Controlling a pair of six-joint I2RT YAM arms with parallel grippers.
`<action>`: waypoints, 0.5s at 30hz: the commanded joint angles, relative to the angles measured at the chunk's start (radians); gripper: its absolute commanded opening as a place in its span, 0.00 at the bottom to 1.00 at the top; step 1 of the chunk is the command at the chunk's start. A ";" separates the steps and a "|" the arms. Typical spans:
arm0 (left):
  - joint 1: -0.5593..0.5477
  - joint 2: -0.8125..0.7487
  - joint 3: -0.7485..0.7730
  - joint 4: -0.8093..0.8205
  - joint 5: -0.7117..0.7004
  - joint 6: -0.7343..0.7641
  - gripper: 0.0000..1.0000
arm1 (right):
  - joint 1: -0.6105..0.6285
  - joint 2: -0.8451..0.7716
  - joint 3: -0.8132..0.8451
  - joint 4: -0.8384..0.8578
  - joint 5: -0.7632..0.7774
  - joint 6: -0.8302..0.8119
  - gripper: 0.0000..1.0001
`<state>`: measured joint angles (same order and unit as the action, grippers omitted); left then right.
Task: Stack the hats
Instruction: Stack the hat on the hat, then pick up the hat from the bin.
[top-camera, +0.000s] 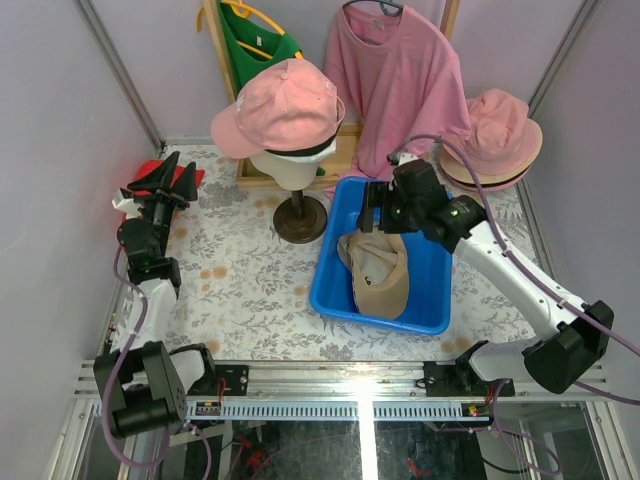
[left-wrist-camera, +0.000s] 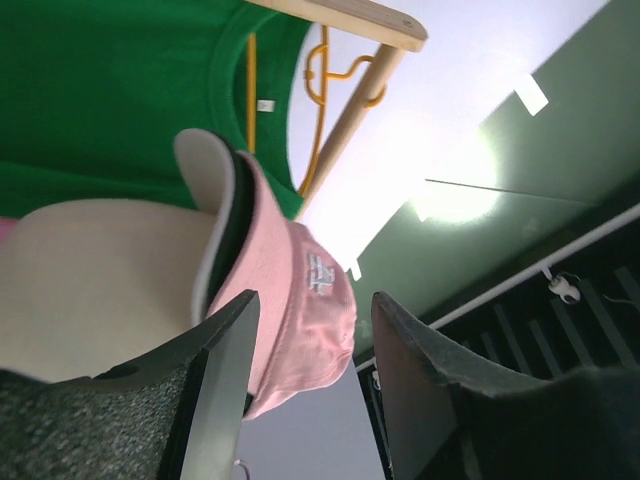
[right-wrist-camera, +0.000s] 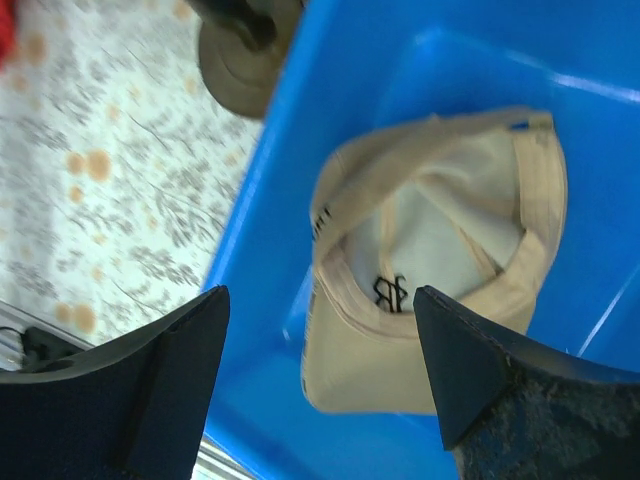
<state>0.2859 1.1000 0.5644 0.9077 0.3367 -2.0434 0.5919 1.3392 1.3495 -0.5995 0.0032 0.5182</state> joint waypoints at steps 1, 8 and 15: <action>-0.019 -0.124 -0.056 -0.228 0.005 0.069 0.49 | 0.072 -0.051 -0.079 -0.001 0.100 0.031 0.82; -0.065 -0.303 -0.088 -0.494 -0.007 0.204 0.49 | 0.187 -0.029 -0.172 0.025 0.147 0.111 0.82; -0.108 -0.468 -0.100 -0.738 -0.074 0.315 0.51 | 0.204 0.064 -0.248 0.104 0.157 0.154 0.82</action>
<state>0.1951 0.6819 0.4736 0.3370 0.3016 -1.8240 0.7902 1.3449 1.1275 -0.5777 0.1169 0.6315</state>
